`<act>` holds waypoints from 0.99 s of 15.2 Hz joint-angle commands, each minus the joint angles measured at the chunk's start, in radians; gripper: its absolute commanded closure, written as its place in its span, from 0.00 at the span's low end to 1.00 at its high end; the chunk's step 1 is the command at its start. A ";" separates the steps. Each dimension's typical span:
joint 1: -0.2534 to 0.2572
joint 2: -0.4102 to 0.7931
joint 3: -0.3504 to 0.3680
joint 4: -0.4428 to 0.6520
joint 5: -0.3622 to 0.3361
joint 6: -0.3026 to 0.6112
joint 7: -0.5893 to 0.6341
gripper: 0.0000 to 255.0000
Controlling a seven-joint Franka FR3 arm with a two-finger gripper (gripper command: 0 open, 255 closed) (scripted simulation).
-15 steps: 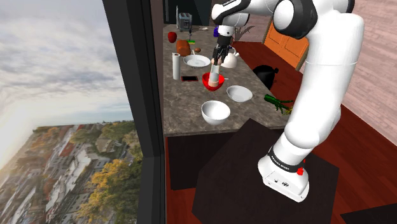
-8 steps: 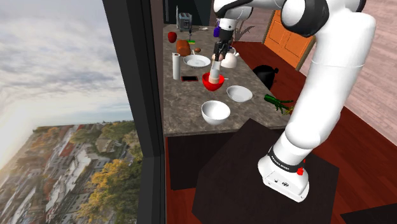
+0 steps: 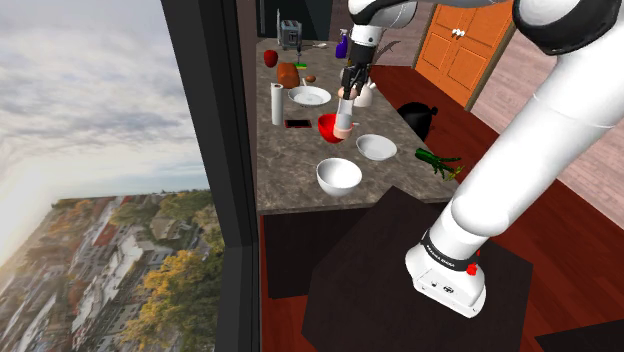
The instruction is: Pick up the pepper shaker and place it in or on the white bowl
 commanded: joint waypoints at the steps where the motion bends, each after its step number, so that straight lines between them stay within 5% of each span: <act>1: 0.012 -0.087 0.019 -0.071 -0.027 -0.008 0.045 1.00; 8: 0.028 -0.335 0.098 -0.246 -0.070 -0.065 0.172 1.00; 15: 0.027 -0.317 0.092 -0.326 -0.068 0.031 0.161 1.00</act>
